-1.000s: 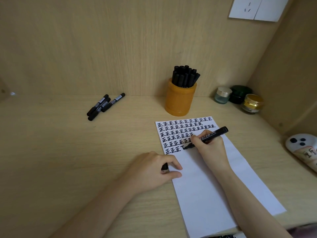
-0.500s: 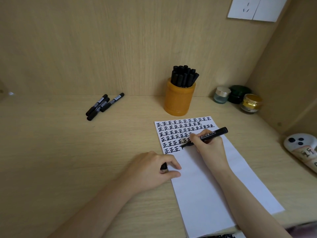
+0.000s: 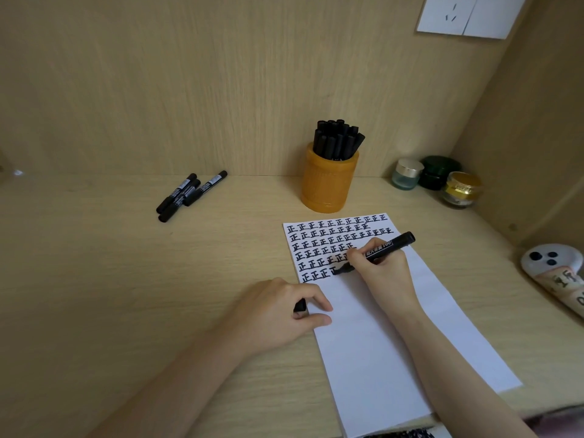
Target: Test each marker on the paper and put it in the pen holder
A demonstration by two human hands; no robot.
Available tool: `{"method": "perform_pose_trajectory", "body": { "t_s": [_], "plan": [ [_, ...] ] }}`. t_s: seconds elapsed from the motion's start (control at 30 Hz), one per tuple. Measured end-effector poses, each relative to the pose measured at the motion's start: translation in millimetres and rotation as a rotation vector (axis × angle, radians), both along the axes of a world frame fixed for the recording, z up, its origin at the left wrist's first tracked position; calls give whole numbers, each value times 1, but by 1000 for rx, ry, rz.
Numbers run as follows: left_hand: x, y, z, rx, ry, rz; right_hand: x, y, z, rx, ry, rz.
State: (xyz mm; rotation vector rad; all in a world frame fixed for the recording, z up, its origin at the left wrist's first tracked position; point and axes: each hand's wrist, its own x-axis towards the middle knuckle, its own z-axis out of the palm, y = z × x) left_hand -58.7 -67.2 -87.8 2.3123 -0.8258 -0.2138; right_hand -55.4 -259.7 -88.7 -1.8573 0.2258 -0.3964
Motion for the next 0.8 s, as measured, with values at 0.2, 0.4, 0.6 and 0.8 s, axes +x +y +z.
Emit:
{"method": "perform_pose_trajectory", "body": {
  "t_s": [0.2,0.4,0.6,0.8],
  "plan": [
    [0,0,0,6,-5,-4,-1,0,0,19,3,22],
    [-1,0,1,11,-8,-1,-1,2,1,-12,7,13],
    [-1,1,1,4,-5,3,-1,-1,2,-46,16,-80],
    [-1,0,0,11,-11,0,-2,0,2,-56,27,-83]
  ]
}}
